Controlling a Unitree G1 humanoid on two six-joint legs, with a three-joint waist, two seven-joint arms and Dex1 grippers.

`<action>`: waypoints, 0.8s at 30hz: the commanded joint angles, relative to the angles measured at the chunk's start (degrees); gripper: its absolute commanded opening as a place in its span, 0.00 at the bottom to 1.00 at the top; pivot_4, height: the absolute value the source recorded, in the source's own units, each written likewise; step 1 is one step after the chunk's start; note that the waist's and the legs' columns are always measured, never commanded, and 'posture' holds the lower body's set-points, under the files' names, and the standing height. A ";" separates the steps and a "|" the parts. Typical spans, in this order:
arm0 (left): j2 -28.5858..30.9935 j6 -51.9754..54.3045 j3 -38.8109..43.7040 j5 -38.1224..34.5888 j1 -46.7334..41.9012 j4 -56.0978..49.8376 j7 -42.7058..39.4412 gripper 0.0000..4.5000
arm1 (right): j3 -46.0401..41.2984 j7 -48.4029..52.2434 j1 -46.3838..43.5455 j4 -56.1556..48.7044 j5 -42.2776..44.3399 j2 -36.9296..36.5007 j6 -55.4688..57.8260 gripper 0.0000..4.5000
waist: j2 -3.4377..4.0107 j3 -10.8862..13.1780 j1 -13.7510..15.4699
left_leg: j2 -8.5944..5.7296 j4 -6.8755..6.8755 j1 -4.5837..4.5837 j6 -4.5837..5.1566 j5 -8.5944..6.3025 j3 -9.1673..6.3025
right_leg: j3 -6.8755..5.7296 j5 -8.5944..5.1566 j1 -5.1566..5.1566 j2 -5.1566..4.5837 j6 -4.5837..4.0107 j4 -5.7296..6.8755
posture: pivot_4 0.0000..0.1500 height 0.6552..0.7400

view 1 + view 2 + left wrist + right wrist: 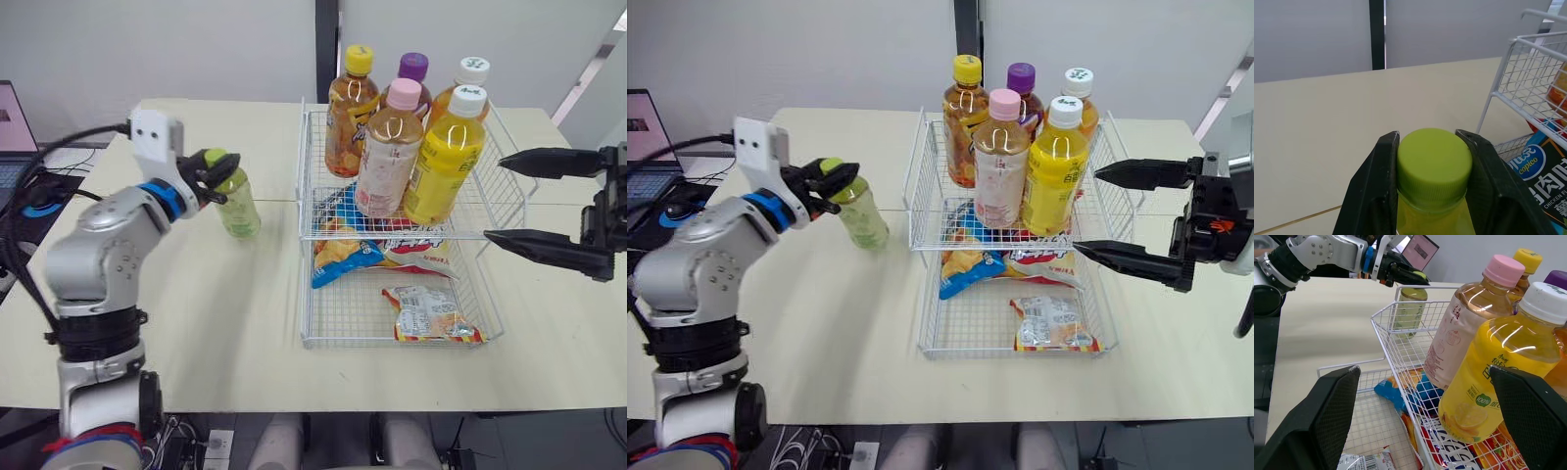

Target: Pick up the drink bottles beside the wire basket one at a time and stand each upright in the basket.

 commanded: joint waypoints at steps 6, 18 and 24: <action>15.35 6.73 5.91 -14.25 -17.02 6.99 -17.02 0.31 | -1.92 1.05 0.12 0.74 -0.86 0.57 -2.62 1.00 | -0.01 0.03 -0.16 | 0.00 -0.01 -0.01 0.00 0.00 0.04 | -0.06 0.00 0.00 0.02 0.00 -0.01 | 1.00 1.00; 16.73 11.25 -6.01 -14.99 -44.64 23.50 -30.24 0.31 | -1.26 1.88 -0.23 1.89 0.36 0.69 -2.72 1.00 | -0.02 0.03 -0.35 | -0.01 0.01 0.01 0.00 0.00 0.09 | -0.13 -0.01 0.07 0.02 0.01 0.02 | 1.00 1.00; 10.73 9.09 -9.76 -12.13 -50.83 29.18 -32.39 0.31 | 0.14 -0.12 -0.78 0.74 0.38 1.89 -2.78 1.00 | -0.02 0.03 -0.47 | -0.01 0.00 0.00 0.00 0.00 0.09 | -0.09 -0.01 0.05 0.02 0.02 0.01 | 1.00 1.00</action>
